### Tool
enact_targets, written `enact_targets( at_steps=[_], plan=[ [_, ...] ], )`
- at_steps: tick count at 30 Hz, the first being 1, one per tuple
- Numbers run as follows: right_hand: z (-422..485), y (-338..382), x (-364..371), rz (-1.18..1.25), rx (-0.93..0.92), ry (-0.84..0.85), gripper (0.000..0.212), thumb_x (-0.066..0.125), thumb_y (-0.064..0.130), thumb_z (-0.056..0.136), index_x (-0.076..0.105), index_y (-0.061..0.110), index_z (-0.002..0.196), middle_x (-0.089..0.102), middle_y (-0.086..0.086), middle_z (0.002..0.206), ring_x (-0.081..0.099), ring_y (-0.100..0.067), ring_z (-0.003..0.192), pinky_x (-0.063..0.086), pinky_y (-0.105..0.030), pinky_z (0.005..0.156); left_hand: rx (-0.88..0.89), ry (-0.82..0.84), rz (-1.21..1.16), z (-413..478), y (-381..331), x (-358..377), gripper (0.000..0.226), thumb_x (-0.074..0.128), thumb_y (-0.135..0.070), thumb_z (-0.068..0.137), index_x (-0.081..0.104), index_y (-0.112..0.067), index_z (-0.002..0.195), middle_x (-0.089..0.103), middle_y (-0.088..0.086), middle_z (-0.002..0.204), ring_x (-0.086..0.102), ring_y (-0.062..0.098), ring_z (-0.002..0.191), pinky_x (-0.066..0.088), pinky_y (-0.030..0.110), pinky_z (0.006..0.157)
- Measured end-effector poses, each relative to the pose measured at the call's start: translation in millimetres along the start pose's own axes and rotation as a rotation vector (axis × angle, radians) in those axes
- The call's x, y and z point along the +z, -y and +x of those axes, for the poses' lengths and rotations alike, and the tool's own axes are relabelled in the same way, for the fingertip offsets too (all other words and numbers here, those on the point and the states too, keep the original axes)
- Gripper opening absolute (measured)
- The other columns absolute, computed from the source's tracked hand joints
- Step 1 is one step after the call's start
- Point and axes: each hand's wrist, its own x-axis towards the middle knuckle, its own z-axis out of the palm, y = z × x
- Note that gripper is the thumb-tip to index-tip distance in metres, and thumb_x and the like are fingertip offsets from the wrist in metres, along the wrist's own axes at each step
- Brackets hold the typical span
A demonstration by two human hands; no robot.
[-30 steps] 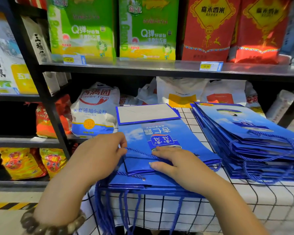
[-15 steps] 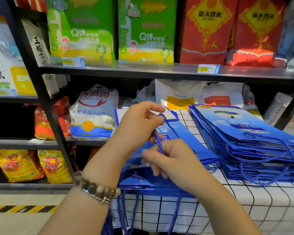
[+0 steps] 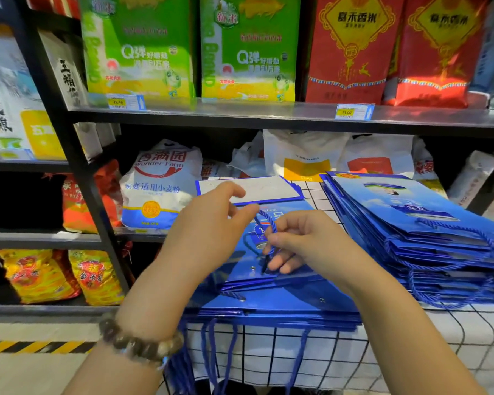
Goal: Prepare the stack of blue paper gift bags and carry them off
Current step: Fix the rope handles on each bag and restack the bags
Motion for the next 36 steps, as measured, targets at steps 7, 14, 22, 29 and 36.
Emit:
enact_targets(
  at_steps=[7, 14, 22, 29, 36],
  plan=[
    [5.2, -12.1, 5.5, -0.074, -0.009, 0.013, 0.025, 0.065, -0.013, 0.073, 0.061, 0.011, 0.077, 0.061, -0.001, 0.064, 0.059, -0.011, 0.058, 0.051, -0.017, 0.058, 0.055, 0.181, 0.385, -40.6, 13.4, 1.5, 0.029, 0.048, -0.056, 0.085, 0.062, -0.033, 0.093, 0.064, -0.011, 0.097, 0.057, 0.009, 0.094, 0.044, 0.027, 0.078],
    [8.0, -12.3, 19.7, -0.493, -0.097, 0.124, 0.016, 0.069, 0.011, 0.078, 0.066, 0.025, 0.071, 0.068, 0.002, 0.081, 0.06, -0.012, 0.079, 0.047, -0.029, 0.081, 0.077, 0.236, 0.409, -50.5, 24.6, 5.0, 0.03, 0.048, -0.057, 0.086, 0.061, -0.037, 0.103, 0.062, -0.015, 0.109, 0.054, 0.007, 0.101, 0.04, 0.024, 0.08],
    [4.5, -21.2, 16.5, -0.231, -0.102, -0.024, 0.021, 0.071, 0.002, 0.074, 0.063, 0.02, 0.065, 0.063, -0.002, 0.061, 0.061, -0.018, 0.059, 0.053, -0.037, 0.069, 0.115, 0.266, 0.361, -56.4, 29.5, -1.0, 0.034, 0.048, -0.056, 0.086, 0.061, -0.04, 0.112, 0.058, -0.023, 0.117, 0.051, -0.001, 0.107, 0.04, 0.021, 0.088],
    [4.1, -19.9, 18.6, -0.151, -0.061, 0.055, 0.024, 0.067, -0.005, 0.075, 0.065, 0.02, 0.073, 0.062, -0.002, 0.067, 0.06, -0.015, 0.064, 0.051, -0.029, 0.07, 0.11, 0.255, 0.334, -58.9, 30.9, -1.6, 0.032, 0.049, -0.056, 0.085, 0.064, -0.04, 0.108, 0.061, -0.022, 0.111, 0.053, -0.001, 0.102, 0.04, 0.021, 0.084],
    [5.2, -18.2, 15.9, -0.24, -0.026, 0.062, 0.015, 0.068, 0.0, 0.077, 0.066, 0.015, 0.074, 0.055, 0.003, 0.059, 0.051, -0.008, 0.055, 0.042, -0.015, 0.057, 0.069, 0.219, 0.263, -58.1, 30.5, -1.8, 0.026, 0.053, -0.054, 0.082, 0.069, -0.038, 0.096, 0.066, -0.021, 0.1, 0.057, -0.001, 0.094, 0.045, 0.027, 0.084]
  ],
)
